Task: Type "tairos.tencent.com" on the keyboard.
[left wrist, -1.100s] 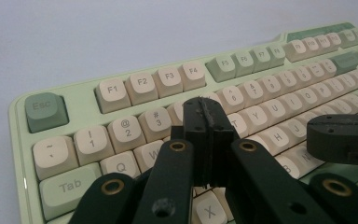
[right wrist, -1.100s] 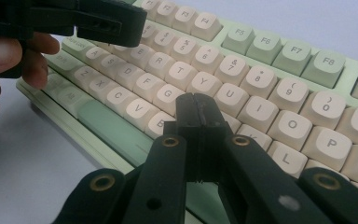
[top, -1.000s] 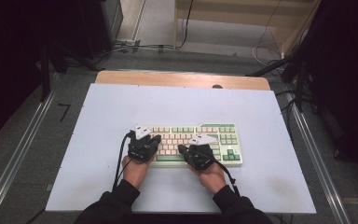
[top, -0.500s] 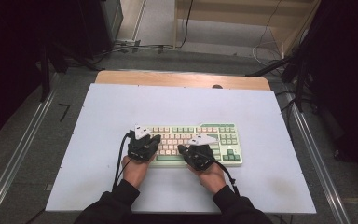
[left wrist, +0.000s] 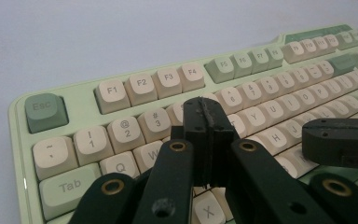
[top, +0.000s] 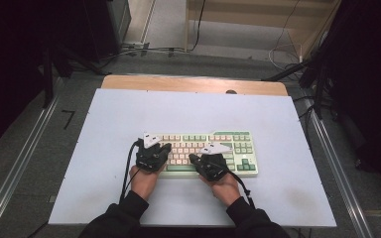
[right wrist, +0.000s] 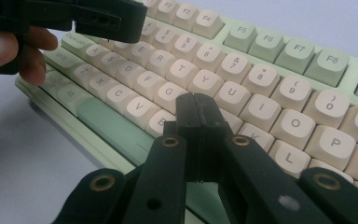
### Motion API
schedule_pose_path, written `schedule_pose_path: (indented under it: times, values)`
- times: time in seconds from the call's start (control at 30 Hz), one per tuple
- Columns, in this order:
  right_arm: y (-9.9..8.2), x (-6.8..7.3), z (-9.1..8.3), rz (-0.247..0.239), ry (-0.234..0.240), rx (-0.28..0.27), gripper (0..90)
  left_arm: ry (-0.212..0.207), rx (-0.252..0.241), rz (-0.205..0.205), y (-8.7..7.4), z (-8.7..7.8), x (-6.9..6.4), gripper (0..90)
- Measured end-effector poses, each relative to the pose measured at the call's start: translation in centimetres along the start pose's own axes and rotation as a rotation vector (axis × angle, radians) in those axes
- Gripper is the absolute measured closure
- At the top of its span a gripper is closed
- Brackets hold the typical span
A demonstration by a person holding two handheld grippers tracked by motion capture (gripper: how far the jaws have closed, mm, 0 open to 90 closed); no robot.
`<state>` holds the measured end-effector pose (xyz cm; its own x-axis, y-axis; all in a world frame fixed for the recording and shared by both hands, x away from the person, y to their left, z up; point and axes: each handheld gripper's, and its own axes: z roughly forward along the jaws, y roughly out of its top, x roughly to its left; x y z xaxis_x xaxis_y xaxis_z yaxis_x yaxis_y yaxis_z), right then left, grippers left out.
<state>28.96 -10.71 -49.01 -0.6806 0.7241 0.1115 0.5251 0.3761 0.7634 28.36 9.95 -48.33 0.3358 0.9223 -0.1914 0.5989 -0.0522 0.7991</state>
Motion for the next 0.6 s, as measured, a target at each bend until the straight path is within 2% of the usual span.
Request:
schedule_pose_path:
  times: [0.17,0.33,0.6]
  values:
    - [-0.3,0.1,0.3,-0.004,-0.001,0.016,87.3,-0.001,-0.001,-0.001,0.0,0.0,0.0,90.0]
    - [0.0,0.0,-0.2,0.001,-0.003,-0.012,87.2,-0.007,0.0,-0.007,0.0,0.1,0.0,90.0]
    - [0.3,-0.7,-0.8,0.021,-0.017,-0.027,87.2,-0.024,0.006,-0.006,0.2,0.4,-0.4,90.0]
